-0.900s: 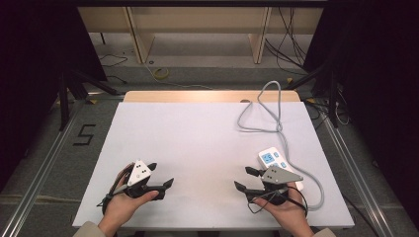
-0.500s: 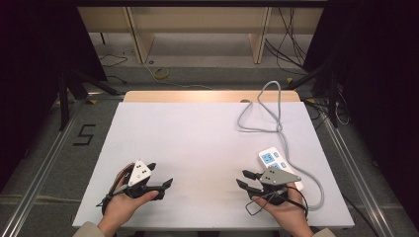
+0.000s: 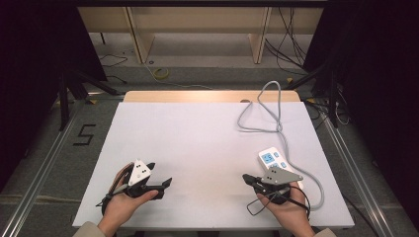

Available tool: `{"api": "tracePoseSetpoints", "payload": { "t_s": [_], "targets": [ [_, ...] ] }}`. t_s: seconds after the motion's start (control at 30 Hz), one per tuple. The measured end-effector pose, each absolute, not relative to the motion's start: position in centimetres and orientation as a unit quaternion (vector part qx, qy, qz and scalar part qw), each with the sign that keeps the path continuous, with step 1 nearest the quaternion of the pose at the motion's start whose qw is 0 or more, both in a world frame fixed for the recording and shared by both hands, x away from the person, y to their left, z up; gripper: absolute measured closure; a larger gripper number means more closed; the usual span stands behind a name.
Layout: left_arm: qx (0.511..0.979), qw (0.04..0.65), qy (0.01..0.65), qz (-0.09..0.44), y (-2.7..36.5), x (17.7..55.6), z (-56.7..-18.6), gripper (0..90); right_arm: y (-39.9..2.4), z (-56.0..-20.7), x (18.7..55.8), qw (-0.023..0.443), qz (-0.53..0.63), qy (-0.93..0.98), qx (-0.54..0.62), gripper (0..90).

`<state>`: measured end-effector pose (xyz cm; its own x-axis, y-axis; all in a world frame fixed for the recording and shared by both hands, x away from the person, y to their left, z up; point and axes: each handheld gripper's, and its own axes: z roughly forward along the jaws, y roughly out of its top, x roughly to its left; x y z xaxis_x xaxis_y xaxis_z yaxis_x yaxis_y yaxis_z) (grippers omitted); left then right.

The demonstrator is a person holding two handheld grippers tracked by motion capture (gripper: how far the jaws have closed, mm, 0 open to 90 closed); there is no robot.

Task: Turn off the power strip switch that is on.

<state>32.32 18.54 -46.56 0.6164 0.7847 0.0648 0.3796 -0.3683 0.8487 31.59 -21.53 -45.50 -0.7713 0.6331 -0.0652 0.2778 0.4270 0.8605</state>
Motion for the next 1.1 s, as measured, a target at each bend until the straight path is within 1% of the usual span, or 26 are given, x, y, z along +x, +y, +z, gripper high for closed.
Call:
{"api": "tracePoseSetpoints", "payload": {
  "t_s": [1.1],
  "targets": [
    [0.791,0.421,0.37,0.245,18.7,32.4,-46.6,22.3,-22.9,-45.0,31.7,0.208,0.443,0.814,0.314,90.0]
  ]
}}
